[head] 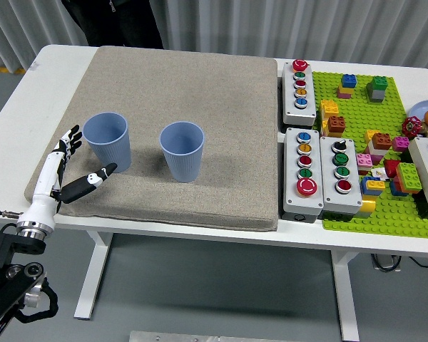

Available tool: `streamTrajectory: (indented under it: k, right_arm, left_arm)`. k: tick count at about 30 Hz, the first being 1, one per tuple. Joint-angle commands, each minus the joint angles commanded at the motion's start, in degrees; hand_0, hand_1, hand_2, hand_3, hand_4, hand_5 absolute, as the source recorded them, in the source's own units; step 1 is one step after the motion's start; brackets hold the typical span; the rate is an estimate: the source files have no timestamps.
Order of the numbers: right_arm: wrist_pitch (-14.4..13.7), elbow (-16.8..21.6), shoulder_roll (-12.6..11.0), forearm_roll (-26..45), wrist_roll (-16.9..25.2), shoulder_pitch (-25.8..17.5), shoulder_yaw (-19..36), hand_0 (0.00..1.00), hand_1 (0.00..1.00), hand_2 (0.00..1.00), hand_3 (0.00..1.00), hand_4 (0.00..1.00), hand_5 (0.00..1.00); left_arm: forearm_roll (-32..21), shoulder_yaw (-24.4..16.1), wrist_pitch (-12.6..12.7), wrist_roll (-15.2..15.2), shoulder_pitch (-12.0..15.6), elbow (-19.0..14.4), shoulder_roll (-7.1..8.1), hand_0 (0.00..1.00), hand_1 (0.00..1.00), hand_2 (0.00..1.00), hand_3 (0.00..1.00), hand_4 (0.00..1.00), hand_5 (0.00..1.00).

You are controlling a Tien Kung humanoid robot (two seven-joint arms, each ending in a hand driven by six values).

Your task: Pick cup pour cup place

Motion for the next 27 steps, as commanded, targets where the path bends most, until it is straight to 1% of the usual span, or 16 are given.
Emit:
streamTrajectory:
  k: [2,5,13,15,20,24,27]
  right_arm:
    - [-0.12,0.00,0.01,0.36,0.10,0.08,-0.11,0.700,0.628,0.562,0.570,0.002,0.056]
    - [-0.24,-0.01,0.01,0.80,0.21,0.18,-0.27,0.700,0.628,0.562,0.570,0.002,0.055]
    - [-0.28,-0.01,-0.04,1.19,0.35,0.48,-0.42,0.700,0.628,0.562,0.569,0.002,0.056]
    - [-0.25,-0.01,-0.06,1.22,0.37,0.49,-0.45,0.700,0.628,0.562,0.569,0.002,0.056]
    - [-0.17,-0.01,-0.06,1.06,0.32,0.53,-0.46,0.700,0.628,0.562,0.569,0.002,0.056]
    - [-0.18,-0.01,-0.08,1.03,0.33,0.63,-0.44,0.700,0.628,0.562,0.569,0.002,0.054]
    - [-0.22,-0.01,-0.08,1.12,0.36,0.74,-0.46,0.700,0.628,0.562,0.569,0.002,0.054]
  left_arm:
    - [0.01,0.39,-0.21,0.17,-0.78,1.03,-0.35,0.969,0.958,0.998,0.998,0.978,0.360]
    - [-0.49,0.51,-0.34,0.14,-1.26,1.69,-0.54,0.969,0.958,0.998,0.998,0.974,0.359]
    - [-1.04,0.91,-0.79,0.42,-2.97,3.25,-0.52,0.969,0.958,0.998,0.998,0.973,0.360]
    - [-1.21,1.09,-0.75,0.37,-3.59,3.78,-0.75,0.969,0.958,0.998,0.998,0.973,0.360]
    - [-1.41,1.03,-0.56,0.22,-5.98,5.80,-2.14,0.969,0.958,0.998,0.998,0.973,0.360]
    - [-1.28,1.07,-0.56,0.26,-7.15,6.89,-2.88,0.970,0.959,0.998,0.998,0.976,0.364]
    - [-1.34,1.20,-0.64,0.29,-7.57,7.52,-3.10,0.970,0.959,0.998,0.998,0.976,0.364]
